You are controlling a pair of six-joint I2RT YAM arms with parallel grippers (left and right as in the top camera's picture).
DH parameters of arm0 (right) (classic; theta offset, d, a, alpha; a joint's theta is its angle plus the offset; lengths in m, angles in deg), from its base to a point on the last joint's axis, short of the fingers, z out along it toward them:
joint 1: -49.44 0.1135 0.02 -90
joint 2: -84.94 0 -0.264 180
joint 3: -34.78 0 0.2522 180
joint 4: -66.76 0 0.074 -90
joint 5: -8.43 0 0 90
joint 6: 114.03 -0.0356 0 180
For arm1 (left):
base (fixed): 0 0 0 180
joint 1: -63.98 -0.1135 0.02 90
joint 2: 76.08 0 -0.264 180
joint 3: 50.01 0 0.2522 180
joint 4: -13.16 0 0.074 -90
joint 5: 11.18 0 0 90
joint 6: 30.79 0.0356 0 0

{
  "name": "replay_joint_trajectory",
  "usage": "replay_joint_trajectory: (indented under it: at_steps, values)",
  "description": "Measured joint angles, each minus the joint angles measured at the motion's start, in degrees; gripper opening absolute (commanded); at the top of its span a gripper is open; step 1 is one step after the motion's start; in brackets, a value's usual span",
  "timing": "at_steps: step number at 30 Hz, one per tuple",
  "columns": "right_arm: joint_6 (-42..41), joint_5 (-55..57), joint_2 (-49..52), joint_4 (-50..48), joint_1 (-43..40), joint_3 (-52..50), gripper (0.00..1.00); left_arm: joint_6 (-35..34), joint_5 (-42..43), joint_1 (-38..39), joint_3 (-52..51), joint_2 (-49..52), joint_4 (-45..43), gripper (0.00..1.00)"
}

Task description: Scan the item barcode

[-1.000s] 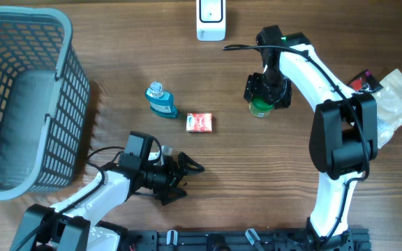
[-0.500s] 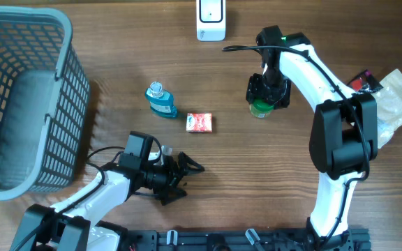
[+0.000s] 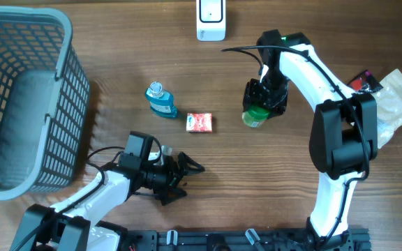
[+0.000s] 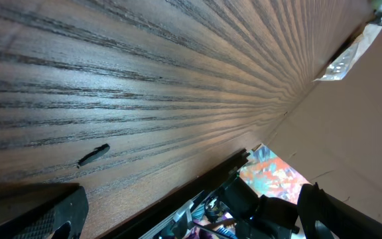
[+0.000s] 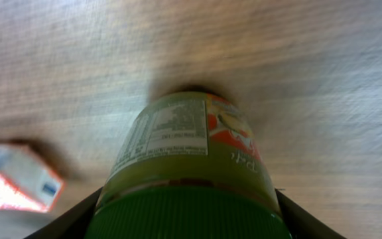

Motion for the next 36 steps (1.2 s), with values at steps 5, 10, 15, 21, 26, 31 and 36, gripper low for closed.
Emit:
replay_joint_trajectory:
  at_steps: [5,10,15,21,26,31,36]
  values:
    - [-0.66,-11.87,0.04,5.68,0.0,3.15,0.6,0.0,0.0,0.0,0.0,0.0,-0.02,1.0]
    - [-2.49,-23.89,0.04,9.7,0.0,4.66,0.59,-0.02,-0.02,0.0,0.0,0.0,-0.02,1.0]
    - [-2.97,-32.76,0.04,10.47,0.0,4.66,0.59,-0.07,-0.02,0.0,0.0,0.0,-0.02,1.0]
    - [-2.95,-35.32,0.04,7.93,0.0,4.66,0.59,-0.07,0.0,0.0,0.0,0.0,-0.02,1.0]
    - [-3.65,-35.89,0.11,-11.17,0.0,4.74,0.61,-0.07,-0.02,0.0,0.0,0.0,-0.02,1.0]
    - [-6.58,-32.79,0.26,-34.23,0.0,4.85,0.63,-0.09,-0.13,0.09,0.0,-0.02,0.02,1.0]
    - [-7.65,-26.77,0.44,-54.97,0.0,4.85,0.63,-0.07,-0.22,0.11,0.11,-0.02,0.39,1.0]
